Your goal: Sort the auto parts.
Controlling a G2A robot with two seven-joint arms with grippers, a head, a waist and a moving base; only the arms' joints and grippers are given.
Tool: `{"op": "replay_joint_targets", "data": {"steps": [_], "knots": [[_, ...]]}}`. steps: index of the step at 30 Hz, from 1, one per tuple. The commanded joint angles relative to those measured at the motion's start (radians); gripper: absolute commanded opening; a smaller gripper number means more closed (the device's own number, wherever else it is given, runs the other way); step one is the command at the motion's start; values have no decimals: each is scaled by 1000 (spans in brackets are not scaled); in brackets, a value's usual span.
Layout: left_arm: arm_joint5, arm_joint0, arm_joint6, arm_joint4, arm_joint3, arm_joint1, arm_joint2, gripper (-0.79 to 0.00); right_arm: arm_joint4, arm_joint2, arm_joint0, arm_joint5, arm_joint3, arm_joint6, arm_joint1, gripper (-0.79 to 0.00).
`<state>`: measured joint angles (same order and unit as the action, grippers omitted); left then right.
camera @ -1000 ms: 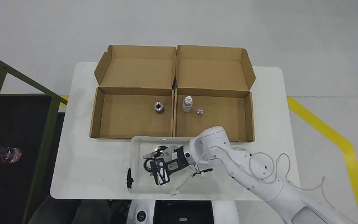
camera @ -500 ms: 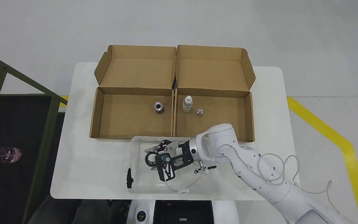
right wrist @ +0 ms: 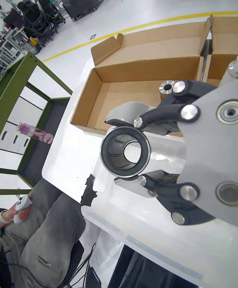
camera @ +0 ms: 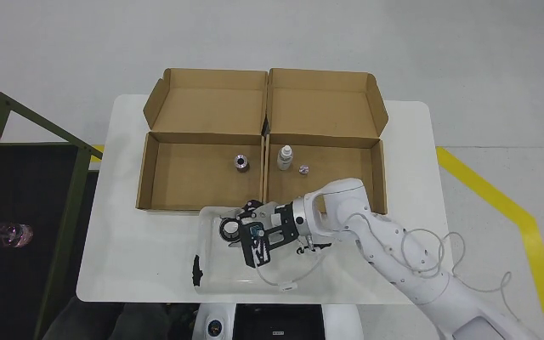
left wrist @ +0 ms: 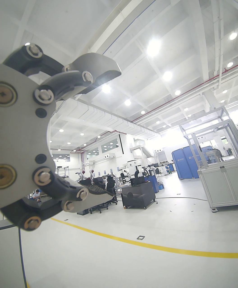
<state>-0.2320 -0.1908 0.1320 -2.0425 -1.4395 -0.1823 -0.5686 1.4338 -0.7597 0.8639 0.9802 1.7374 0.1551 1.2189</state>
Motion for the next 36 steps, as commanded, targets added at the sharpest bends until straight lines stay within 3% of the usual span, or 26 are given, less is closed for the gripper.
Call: {"op": "replay_joint_targets", "data": {"steps": [1, 17, 36], "knots": [[0, 0, 0, 0, 0, 0, 0, 0, -1, 2, -17, -5, -12, -1, 3, -785], [0, 0, 0, 0, 0, 0, 0, 0, -53, 54, -165, -83, -163, 33, 55, -785], [0, 0, 0, 0, 0, 0, 0, 0, -171, 132, -299, -117, -460, 101, 131, -785]]}}
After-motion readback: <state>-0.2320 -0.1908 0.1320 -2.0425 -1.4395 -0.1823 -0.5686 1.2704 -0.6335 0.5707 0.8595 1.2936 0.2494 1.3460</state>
